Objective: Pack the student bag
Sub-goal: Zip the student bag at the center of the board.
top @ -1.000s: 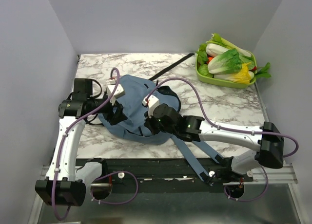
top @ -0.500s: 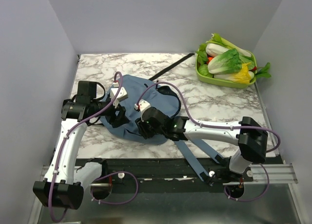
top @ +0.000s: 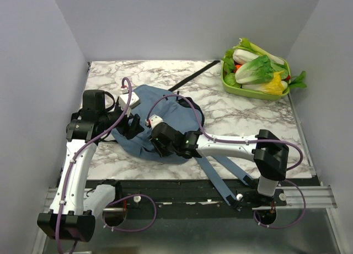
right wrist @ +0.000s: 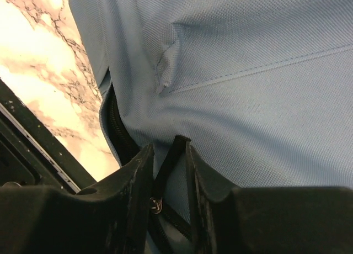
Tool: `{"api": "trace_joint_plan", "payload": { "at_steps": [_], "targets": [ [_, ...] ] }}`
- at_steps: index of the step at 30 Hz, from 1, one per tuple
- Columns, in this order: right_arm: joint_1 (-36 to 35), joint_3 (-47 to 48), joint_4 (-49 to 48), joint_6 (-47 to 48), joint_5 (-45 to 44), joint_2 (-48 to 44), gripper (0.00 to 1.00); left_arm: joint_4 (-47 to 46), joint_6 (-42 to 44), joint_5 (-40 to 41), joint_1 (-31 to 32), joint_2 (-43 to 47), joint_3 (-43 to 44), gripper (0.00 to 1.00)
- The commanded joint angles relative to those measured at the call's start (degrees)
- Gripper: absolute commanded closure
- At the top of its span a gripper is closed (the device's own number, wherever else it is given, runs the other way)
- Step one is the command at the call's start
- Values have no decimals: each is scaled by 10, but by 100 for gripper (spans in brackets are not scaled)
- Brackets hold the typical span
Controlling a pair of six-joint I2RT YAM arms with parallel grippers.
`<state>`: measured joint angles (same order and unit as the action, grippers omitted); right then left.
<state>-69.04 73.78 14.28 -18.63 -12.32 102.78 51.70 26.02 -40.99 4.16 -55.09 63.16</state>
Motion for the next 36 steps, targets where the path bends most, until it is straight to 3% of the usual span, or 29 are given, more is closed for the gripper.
{"api": "trace_joint_plan", "payload": {
  "at_steps": [1, 5, 9, 15, 20, 26, 36],
  "targets": [
    [-15, 19, 43, -7, -58, 12, 64, -11, -20, 14, -6, 13, 16, 22],
    [-24, 25, 48, -10, -75, 17, 74, -16, -33, 11, -6, 16, 21, 22],
    [-28, 18, 34, -10, -87, 3, 99, -2, 1, -13, -6, 17, 18, 21],
    [-27, -32, -8, -20, -102, -82, 99, 52, 83, -70, -2, 7, -3, 20],
    [-24, -118, -97, -45, -93, -170, 99, 96, 143, -95, 26, -4, -33, 18],
    [-24, -148, -107, -64, -88, -187, 99, 32, 99, -36, 134, 11, -94, 17],
    [-19, -171, -116, -83, -104, -205, 99, -33, 97, 22, 197, -15, -109, 17]
  ]
}}
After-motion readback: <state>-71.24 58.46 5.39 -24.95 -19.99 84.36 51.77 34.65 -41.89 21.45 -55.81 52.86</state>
